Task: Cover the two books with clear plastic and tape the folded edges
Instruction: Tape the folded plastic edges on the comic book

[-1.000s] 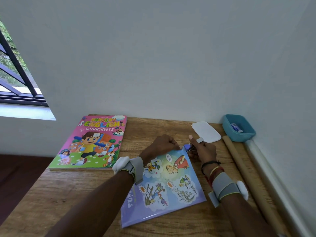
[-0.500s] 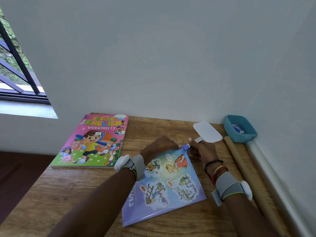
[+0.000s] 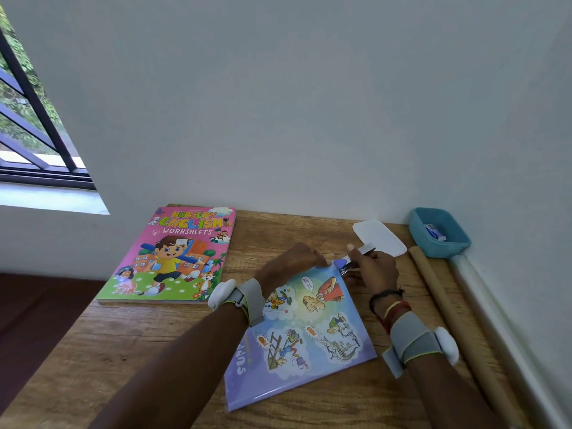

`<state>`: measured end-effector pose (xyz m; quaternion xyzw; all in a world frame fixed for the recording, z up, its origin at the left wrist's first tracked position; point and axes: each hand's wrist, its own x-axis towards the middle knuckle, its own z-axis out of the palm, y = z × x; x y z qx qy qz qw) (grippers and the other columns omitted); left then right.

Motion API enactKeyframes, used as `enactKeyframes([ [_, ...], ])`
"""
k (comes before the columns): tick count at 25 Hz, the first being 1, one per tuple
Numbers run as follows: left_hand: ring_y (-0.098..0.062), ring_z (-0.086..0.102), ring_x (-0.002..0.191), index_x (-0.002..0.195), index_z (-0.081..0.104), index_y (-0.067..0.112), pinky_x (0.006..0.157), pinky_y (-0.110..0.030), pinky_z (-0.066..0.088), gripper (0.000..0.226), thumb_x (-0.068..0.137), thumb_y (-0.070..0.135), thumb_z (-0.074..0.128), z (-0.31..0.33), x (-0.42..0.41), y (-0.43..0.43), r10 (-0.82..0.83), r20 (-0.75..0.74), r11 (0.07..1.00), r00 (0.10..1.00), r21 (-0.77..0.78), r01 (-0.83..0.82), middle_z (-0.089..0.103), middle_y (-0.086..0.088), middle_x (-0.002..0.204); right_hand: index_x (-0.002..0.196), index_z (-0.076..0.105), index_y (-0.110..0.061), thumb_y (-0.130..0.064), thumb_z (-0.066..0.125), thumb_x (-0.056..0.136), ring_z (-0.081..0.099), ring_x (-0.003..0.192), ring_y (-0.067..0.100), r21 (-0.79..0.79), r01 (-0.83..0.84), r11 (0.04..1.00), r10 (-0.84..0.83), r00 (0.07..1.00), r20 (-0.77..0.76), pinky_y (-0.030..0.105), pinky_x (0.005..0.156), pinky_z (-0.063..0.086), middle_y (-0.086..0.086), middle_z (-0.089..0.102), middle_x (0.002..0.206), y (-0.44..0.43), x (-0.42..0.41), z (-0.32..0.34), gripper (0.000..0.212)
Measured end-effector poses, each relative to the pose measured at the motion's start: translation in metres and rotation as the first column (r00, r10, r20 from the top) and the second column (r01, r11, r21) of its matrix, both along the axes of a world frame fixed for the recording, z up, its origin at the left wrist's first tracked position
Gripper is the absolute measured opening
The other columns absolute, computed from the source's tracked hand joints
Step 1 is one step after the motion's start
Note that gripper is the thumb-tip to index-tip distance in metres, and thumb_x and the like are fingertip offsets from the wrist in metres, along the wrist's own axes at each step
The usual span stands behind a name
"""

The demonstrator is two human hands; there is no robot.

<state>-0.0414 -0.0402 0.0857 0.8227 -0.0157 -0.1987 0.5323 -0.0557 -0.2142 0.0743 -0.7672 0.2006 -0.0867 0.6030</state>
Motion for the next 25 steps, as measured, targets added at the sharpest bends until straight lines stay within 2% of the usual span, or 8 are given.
enactKeyframes([
  [3, -0.016, 0.065, 0.070, 0.088, 0.076, 0.009, 0.066, -0.024, 0.051, 0.011, 0.083, 0.018, 0.073, -0.009, -0.001, 0.001, 0.027, 0.096, 0.999, 0.995, 0.015, -0.028, 0.072, -0.008, 0.084, 0.079, 0.073, -0.005, -0.034, 0.078, 0.077, 0.067, 0.064, 0.020, 0.118, -0.071, 0.991, 0.077, 0.996, -0.047, 0.027, 0.060, 0.053, 0.010, 0.073, 0.078, 0.008, -0.004, -0.002, 0.029],
  [8, -0.008, 0.063, 0.070, 0.090, 0.079, 0.013, 0.060, -0.018, 0.047, 0.012, 0.080, 0.019, 0.074, -0.017, 0.000, 0.005, 0.105, 0.163, 0.993, 0.981, 0.037, -0.112, 0.073, -0.003, 0.084, 0.074, 0.073, 0.002, -0.039, 0.086, 0.064, 0.066, 0.062, 0.028, 0.250, -0.113, 0.962, 0.144, 0.983, -0.110, 0.035, 0.062, 0.055, 0.019, 0.073, 0.077, 0.015, -0.006, -0.012, 0.044],
  [11, -0.011, 0.065, 0.073, 0.089, 0.079, 0.013, 0.066, -0.022, 0.050, 0.013, 0.080, 0.021, 0.074, -0.020, 0.000, 0.007, 0.112, 0.163, 0.992, 0.980, 0.038, -0.120, 0.075, -0.005, 0.088, 0.066, 0.073, -0.005, -0.050, 0.087, 0.049, 0.064, 0.060, 0.026, 0.235, -0.106, 0.966, 0.131, 0.987, -0.093, 0.038, 0.066, 0.055, 0.014, 0.073, 0.071, 0.017, -0.005, -0.020, 0.050],
  [13, -0.010, 0.066, 0.072, 0.087, 0.079, 0.013, 0.066, -0.023, 0.050, 0.014, 0.081, 0.025, 0.075, -0.022, -0.001, 0.007, 0.142, 0.189, 0.987, 0.972, 0.047, -0.153, 0.075, -0.005, 0.086, 0.067, 0.073, -0.004, -0.046, 0.086, 0.057, 0.065, 0.062, 0.027, 0.235, -0.107, 0.966, 0.132, 0.987, -0.094, 0.040, 0.068, 0.057, 0.012, 0.073, 0.070, 0.015, -0.009, -0.018, 0.045],
  [17, -0.005, 0.063, 0.061, 0.071, 0.076, 0.013, 0.057, -0.017, 0.046, 0.021, 0.082, 0.031, 0.076, -0.026, -0.001, 0.015, 0.305, 0.274, 0.949, 0.912, -0.008, -0.315, 0.071, 0.002, 0.069, 0.076, 0.067, 0.008, -0.040, 0.088, 0.061, 0.067, 0.065, 0.029, 0.197, -0.165, 0.966, 0.191, 0.974, -0.120, 0.039, 0.066, 0.057, 0.018, 0.073, 0.077, 0.002, -0.022, -0.010, 0.055],
  [20, -0.011, 0.067, 0.067, 0.076, 0.077, 0.010, 0.064, -0.023, 0.051, 0.024, 0.081, 0.034, 0.077, -0.025, 0.002, 0.020, 0.358, 0.228, 0.932, 0.905, -0.025, -0.362, 0.073, -0.002, 0.074, 0.073, 0.069, 0.003, -0.032, 0.086, 0.067, 0.063, 0.059, 0.019, 0.138, -0.182, 0.974, 0.201, 0.970, -0.140, 0.028, 0.056, 0.051, 0.013, 0.072, 0.071, -0.006, -0.026, -0.007, 0.039],
  [23, -0.018, 0.071, 0.071, 0.079, 0.078, 0.008, 0.067, -0.029, 0.055, 0.028, 0.081, 0.035, 0.077, -0.025, 0.001, 0.020, 0.349, 0.222, 0.935, 0.910, -0.026, -0.353, 0.075, -0.007, 0.079, 0.057, 0.065, -0.008, -0.026, 0.086, 0.068, 0.062, 0.060, 0.022, 0.139, -0.156, 0.978, 0.173, 0.977, -0.123, 0.032, 0.062, 0.052, 0.012, 0.069, 0.066, -0.002, -0.027, -0.006, 0.030],
  [25, -0.015, 0.070, 0.067, 0.076, 0.078, 0.009, 0.062, -0.025, 0.053, 0.027, 0.081, 0.036, 0.077, -0.026, -0.001, 0.023, 0.363, 0.221, 0.931, 0.905, -0.040, -0.364, 0.075, -0.006, 0.078, 0.058, 0.067, -0.008, -0.026, 0.084, 0.072, 0.062, 0.059, 0.021, 0.133, -0.172, 0.976, 0.189, 0.974, -0.126, 0.031, 0.061, 0.052, 0.010, 0.069, 0.064, -0.002, -0.030, -0.005, 0.028],
])
